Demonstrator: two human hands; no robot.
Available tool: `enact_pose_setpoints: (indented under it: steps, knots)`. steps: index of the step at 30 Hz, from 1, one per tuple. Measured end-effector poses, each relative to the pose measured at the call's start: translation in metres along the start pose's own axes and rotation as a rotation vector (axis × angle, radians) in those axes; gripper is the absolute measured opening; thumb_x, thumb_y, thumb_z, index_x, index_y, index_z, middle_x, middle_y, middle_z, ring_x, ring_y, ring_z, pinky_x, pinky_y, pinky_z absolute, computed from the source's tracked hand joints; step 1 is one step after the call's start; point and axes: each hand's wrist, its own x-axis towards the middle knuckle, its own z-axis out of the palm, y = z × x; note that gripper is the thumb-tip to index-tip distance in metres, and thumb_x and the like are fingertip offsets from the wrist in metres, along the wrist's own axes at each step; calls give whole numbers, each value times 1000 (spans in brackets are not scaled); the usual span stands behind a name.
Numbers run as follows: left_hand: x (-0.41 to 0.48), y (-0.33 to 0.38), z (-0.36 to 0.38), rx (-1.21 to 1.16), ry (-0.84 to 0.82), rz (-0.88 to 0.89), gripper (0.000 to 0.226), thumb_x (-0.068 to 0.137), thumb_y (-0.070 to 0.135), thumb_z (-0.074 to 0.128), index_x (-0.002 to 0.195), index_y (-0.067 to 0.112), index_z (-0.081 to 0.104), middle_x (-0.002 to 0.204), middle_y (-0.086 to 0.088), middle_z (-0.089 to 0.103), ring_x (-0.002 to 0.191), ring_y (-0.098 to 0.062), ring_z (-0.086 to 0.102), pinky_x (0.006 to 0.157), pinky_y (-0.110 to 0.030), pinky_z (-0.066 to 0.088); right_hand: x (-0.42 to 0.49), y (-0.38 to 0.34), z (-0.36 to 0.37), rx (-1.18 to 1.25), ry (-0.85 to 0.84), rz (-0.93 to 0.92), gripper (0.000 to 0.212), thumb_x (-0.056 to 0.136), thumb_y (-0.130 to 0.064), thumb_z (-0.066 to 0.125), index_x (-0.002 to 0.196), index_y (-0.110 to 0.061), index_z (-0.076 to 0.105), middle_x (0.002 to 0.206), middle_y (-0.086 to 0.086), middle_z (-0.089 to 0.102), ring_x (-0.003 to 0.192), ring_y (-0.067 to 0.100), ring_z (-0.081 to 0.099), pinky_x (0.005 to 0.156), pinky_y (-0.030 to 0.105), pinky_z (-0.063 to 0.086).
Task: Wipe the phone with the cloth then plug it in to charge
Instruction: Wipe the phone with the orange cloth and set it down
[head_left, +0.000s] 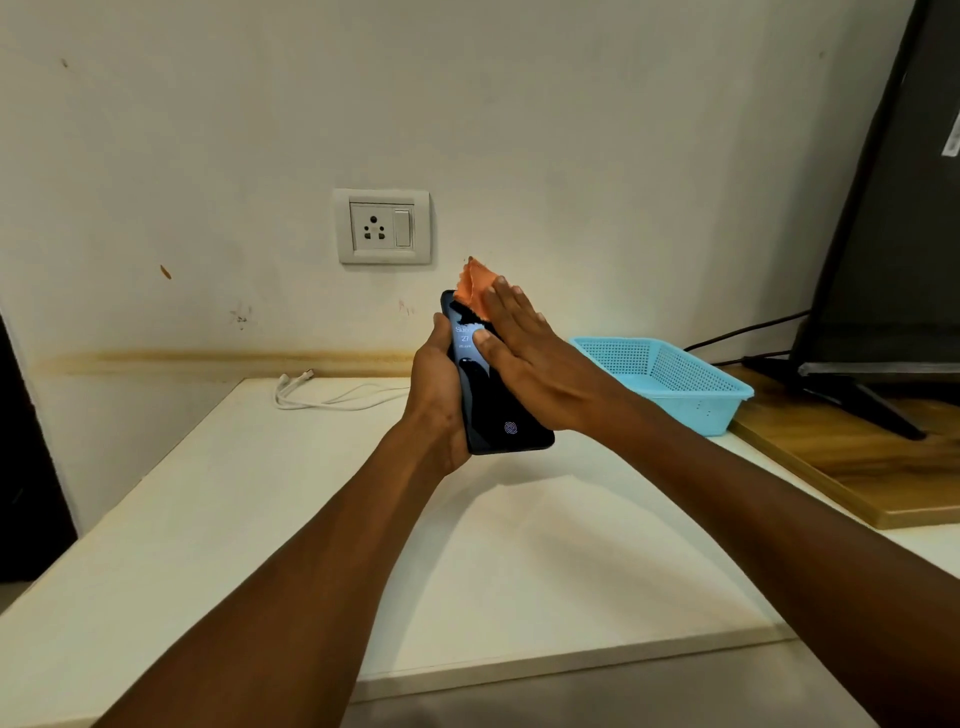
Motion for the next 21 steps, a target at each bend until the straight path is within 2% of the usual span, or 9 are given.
enact_pose_setpoints:
  steps: [5,9,15,18,21]
  knots:
    - [1,0,0,-18,6,16,59,97,57,32,132,16,56,111,-12,69,93,-28,67,88,-41,51,8,7,-2,-14,1,-47,58,103,-42,16,153,-24,-6,161,-8,-12,145,4,-13,118,27,-6]
    - [6,-1,-4,32,45,31,58,96,58,31,127,18,60,98,-12,72,83,-27,70,76,-41,56,6,11,-2,-34,8,-110,57,104,-38,18,152,-22,-6,161,-7,-12,146,4,-13,115,22,-7]
    - [8,-4,-5,97,22,12,60,96,60,27,97,16,68,82,-9,77,70,-24,74,67,-35,60,-9,10,3,10,27,-160,58,101,-37,21,152,-23,-1,161,-7,-7,146,4,-8,116,21,-5]
    - [8,-4,-6,114,31,-16,62,95,61,28,97,14,68,85,-11,76,76,-26,73,72,-36,58,-20,8,7,43,14,-148,56,103,-33,25,152,-23,1,161,-7,-4,145,1,-7,119,25,-3]
    - [6,-4,-6,135,39,-41,65,95,61,27,92,13,70,82,-11,76,72,-25,74,69,-35,59,-33,7,9,79,17,-139,55,103,-32,26,153,-24,3,161,-11,-3,145,-2,-7,119,24,-3]
